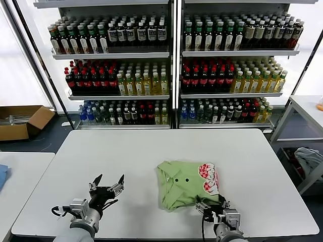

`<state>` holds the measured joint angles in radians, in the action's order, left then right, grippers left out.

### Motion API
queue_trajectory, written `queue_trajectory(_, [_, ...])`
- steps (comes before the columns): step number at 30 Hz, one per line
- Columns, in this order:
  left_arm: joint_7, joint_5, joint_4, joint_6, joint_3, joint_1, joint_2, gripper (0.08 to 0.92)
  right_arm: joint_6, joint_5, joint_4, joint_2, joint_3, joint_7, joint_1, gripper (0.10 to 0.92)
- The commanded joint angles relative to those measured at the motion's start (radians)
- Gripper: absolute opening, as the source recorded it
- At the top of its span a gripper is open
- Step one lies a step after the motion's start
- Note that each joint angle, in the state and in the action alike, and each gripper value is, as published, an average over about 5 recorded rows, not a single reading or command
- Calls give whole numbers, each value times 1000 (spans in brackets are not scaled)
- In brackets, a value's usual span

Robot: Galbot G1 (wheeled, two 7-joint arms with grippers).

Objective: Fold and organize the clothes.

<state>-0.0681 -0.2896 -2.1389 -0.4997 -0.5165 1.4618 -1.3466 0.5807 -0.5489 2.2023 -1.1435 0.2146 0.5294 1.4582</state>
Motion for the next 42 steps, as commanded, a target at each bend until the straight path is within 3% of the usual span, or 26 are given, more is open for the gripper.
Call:
queue_trajectory(1, [1, 2, 1, -1, 0, 4, -2, 823, -2, -27, 43, -39, -31, -34, -14, 823])
queue_trajectory(18, [2, 4, 18, -3, 11, -4, -7, 823, 1, 15, 120, 54, 31, 6, 94, 823])
queue_trajectory(24, [2, 4, 10, -4, 12, 4, -5, 823, 0, 32, 155, 5, -5, -6, 64, 823])
queue_trajectory(42, [9, 6, -5, 2, 16, 21, -7, 823, 0, -108, -65, -59, -22, 34, 29, 823])
